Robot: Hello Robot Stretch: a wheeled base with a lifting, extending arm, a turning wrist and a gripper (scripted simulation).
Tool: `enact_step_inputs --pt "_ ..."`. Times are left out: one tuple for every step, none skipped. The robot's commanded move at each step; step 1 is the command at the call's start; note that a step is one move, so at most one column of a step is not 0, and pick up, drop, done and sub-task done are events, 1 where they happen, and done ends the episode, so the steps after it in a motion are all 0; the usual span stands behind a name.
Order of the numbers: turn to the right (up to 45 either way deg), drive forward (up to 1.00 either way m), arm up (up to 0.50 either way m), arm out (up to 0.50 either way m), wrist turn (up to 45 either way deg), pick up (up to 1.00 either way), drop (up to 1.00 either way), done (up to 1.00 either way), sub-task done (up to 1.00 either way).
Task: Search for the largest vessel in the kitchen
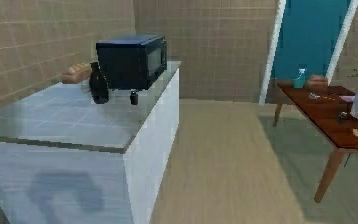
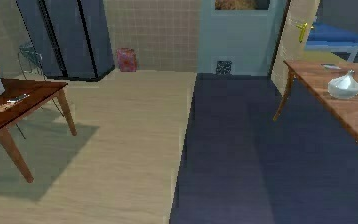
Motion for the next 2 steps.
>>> enact_step_inputs --pt "6.0 0.00 0.00 0.00 0.0 0.00 0.00 0.00 0.00" --pt "0.0 0.70 0.00 0.00 0.0 0.00 0.00 0.00 0.00"
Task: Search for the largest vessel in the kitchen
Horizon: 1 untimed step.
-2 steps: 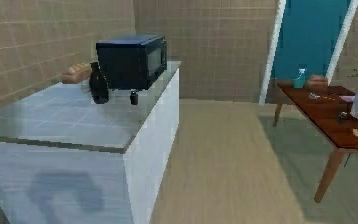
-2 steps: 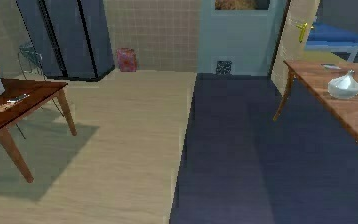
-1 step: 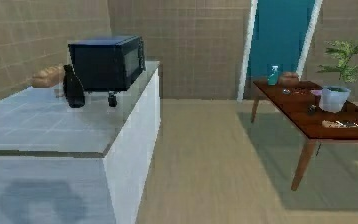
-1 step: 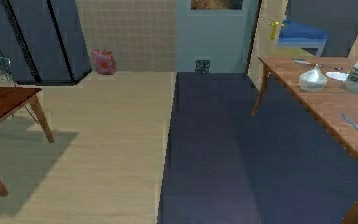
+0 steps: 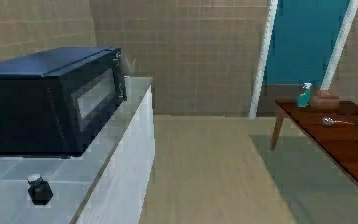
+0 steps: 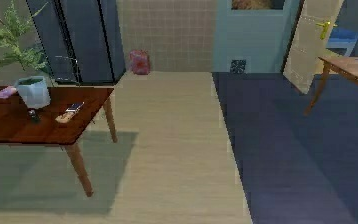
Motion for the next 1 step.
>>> enact_step_inputs --pt "45.0 0.00 0.00 0.00 0.0 0.00 0.00 0.00 0.00"
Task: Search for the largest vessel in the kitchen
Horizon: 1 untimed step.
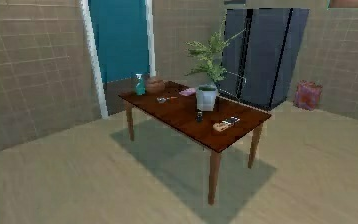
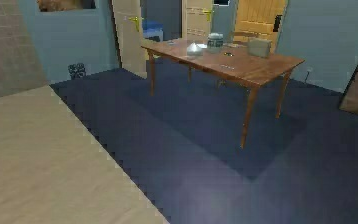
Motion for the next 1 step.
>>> enact_step_inputs --pt "45.0 0.00 0.00 0.00 0.0 0.00 0.00 0.00 0.00"
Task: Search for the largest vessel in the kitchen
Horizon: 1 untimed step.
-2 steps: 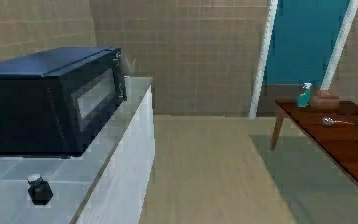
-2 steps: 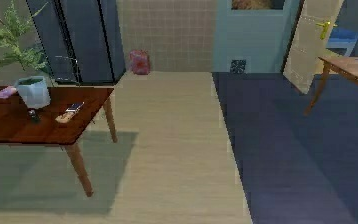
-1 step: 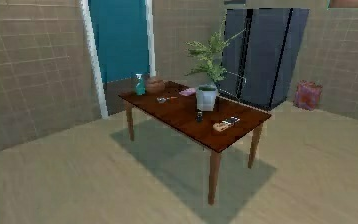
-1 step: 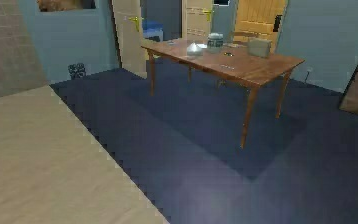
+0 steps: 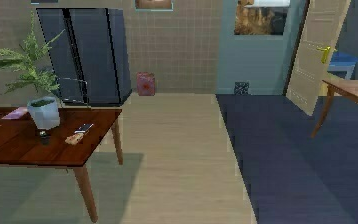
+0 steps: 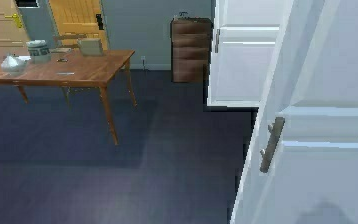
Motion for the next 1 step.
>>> enact_step_inputs --pt "0.0 0.30 0.00 0.00 0.0 0.00 0.00 0.00 0.00"
